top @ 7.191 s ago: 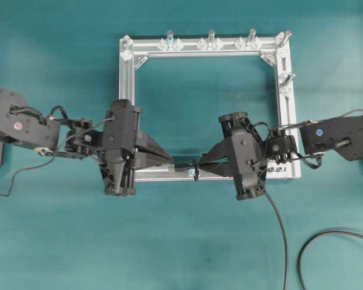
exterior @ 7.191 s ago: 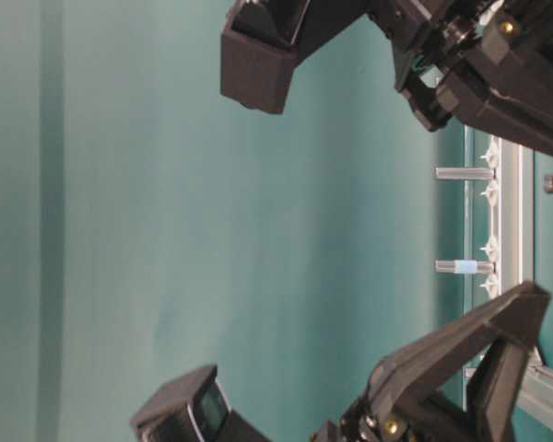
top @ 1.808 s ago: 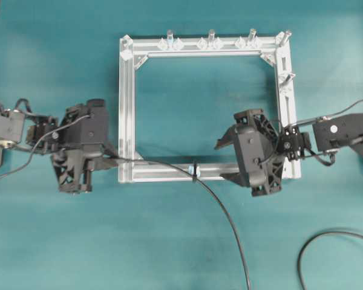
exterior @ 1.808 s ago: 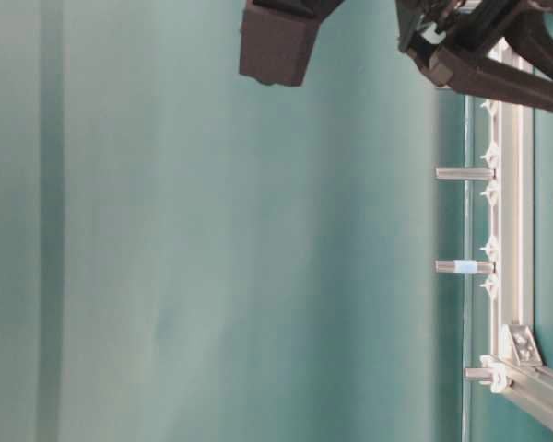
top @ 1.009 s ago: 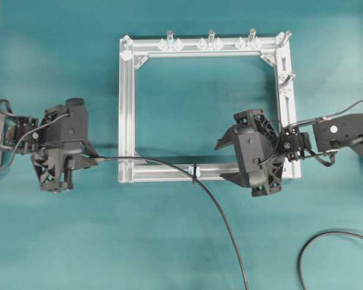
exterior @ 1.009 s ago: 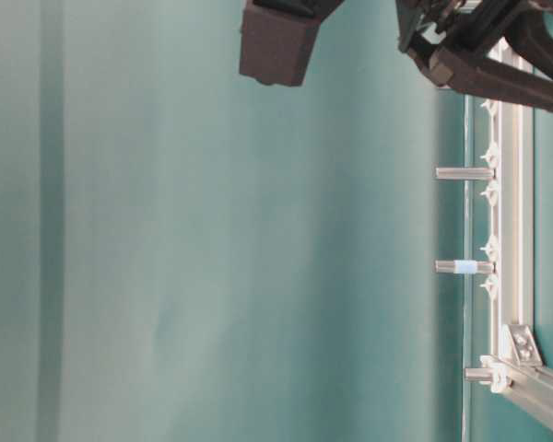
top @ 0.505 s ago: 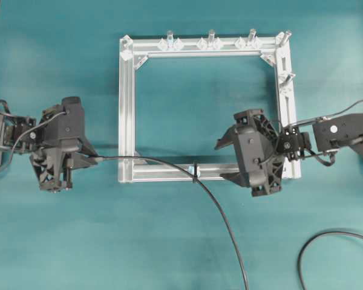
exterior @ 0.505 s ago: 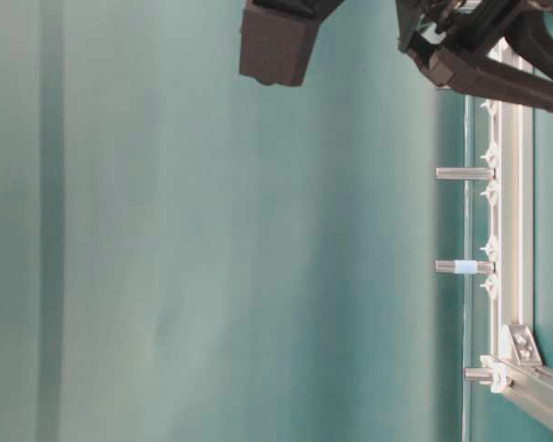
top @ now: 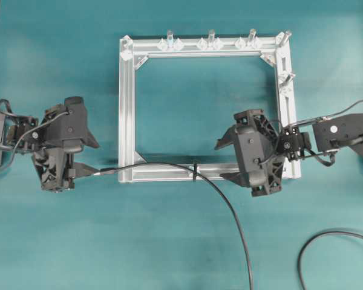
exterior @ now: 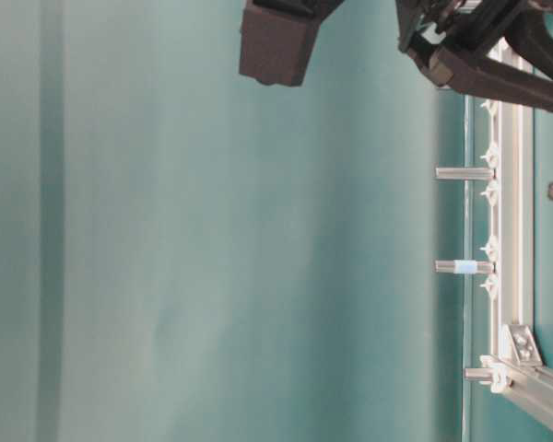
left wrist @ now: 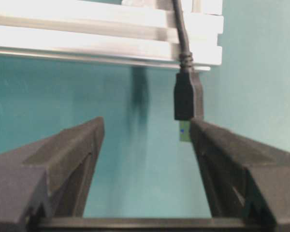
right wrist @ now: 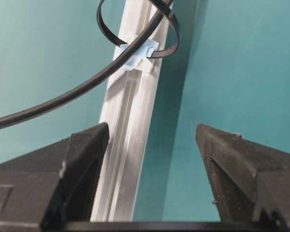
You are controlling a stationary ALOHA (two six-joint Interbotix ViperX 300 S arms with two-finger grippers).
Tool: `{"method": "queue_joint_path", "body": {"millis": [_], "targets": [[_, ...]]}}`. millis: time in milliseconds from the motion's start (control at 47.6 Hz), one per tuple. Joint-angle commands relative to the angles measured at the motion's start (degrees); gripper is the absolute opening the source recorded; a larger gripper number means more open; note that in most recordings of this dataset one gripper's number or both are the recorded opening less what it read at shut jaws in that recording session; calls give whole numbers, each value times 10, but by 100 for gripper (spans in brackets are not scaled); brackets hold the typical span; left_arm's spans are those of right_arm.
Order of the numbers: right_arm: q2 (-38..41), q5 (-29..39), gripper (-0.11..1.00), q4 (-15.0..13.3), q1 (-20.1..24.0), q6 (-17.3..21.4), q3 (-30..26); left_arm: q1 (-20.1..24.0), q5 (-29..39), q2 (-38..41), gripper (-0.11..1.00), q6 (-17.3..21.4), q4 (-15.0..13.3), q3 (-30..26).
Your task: Insert the wire through the string loop located in the center.
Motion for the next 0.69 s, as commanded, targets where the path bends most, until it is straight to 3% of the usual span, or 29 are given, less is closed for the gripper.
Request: {"method": "queue_joint_path", "body": {"millis": [0,357,673], "targets": [[-15,-3,74,-1,-1,-1,-5,3,3,-6,71,7,2,-17],[-77,11,74,-1,-16,-2,-2,14,43,-67,71,26,7,-58],[-163,29,74,-5,-36,-4,21,57,85,-150,71,59,7,-58]]}}
